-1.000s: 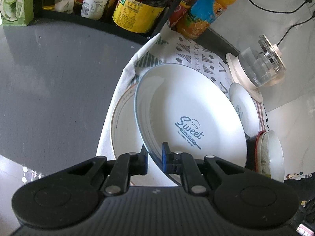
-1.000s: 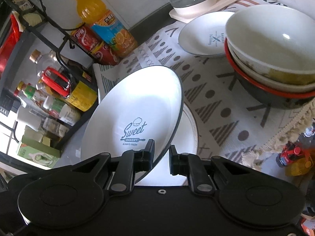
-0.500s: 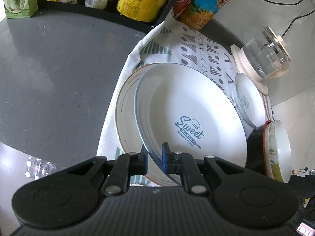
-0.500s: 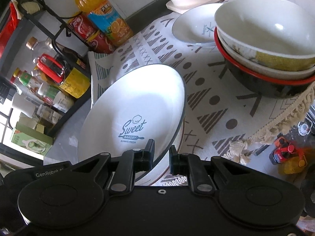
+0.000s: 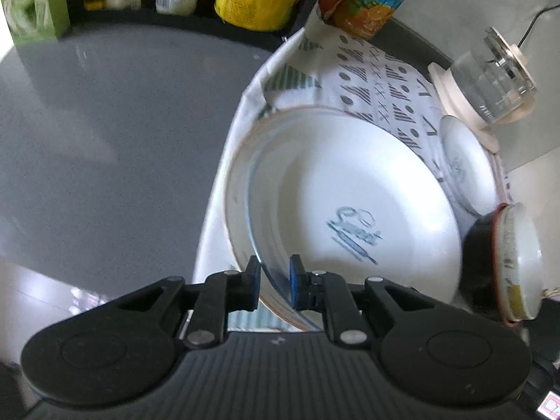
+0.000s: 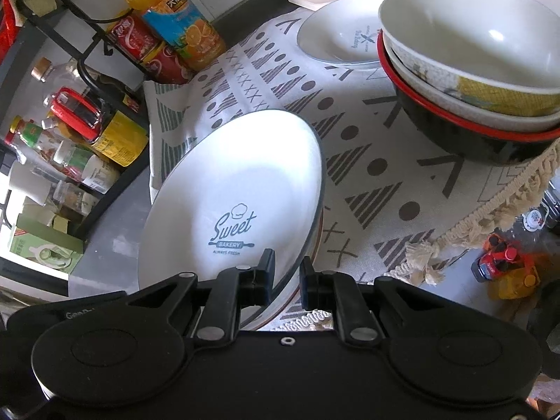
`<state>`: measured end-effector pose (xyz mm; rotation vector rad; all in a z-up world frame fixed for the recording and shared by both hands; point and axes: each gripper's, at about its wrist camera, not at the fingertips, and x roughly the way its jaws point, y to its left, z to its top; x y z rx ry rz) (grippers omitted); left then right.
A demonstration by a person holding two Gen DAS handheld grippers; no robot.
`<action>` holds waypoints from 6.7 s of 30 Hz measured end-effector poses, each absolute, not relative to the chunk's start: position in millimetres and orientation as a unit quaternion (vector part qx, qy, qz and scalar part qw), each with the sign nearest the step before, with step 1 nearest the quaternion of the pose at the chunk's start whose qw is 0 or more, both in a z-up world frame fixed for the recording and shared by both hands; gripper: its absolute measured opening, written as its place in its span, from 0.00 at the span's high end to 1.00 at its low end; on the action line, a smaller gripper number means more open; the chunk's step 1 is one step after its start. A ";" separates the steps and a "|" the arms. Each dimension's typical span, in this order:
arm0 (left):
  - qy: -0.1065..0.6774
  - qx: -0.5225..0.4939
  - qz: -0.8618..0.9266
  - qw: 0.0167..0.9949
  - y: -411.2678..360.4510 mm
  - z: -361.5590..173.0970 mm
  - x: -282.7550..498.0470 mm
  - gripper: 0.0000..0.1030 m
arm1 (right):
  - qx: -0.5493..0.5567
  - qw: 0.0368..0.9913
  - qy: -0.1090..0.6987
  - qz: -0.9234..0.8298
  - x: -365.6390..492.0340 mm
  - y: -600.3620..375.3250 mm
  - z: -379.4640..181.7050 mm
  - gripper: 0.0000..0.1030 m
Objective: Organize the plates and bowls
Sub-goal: 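Carry the 'Sweet' plate onto the large white plate and open the grippers, then move both grippers to the rim of the small 'Bakery' plate, then close the grippers on the 'Bakery' plate rim and tilt it up, then carry the 'Bakery' plate over and lower it onto the 'Sweet' plate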
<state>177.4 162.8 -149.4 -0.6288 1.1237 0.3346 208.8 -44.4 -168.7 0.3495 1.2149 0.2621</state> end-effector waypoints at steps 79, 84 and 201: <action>0.489 -0.329 0.134 0.796 72.7 -101.4 348.0 0.17 | 0.133 0.838 0.509 0.147 405.1 -170.1 -96.4 0.11; 0.484 -0.350 0.140 0.790 62.3 -115.9 368.0 0.17 | 0.129 0.821 0.535 0.151 434.8 -184.5 -109.5 0.14; 0.470 -0.394 0.094 0.784 158.4 -138.4 203.4 0.94 | 0.091 0.782 0.558 0.262 290.8 -77.7 -124.3 0.92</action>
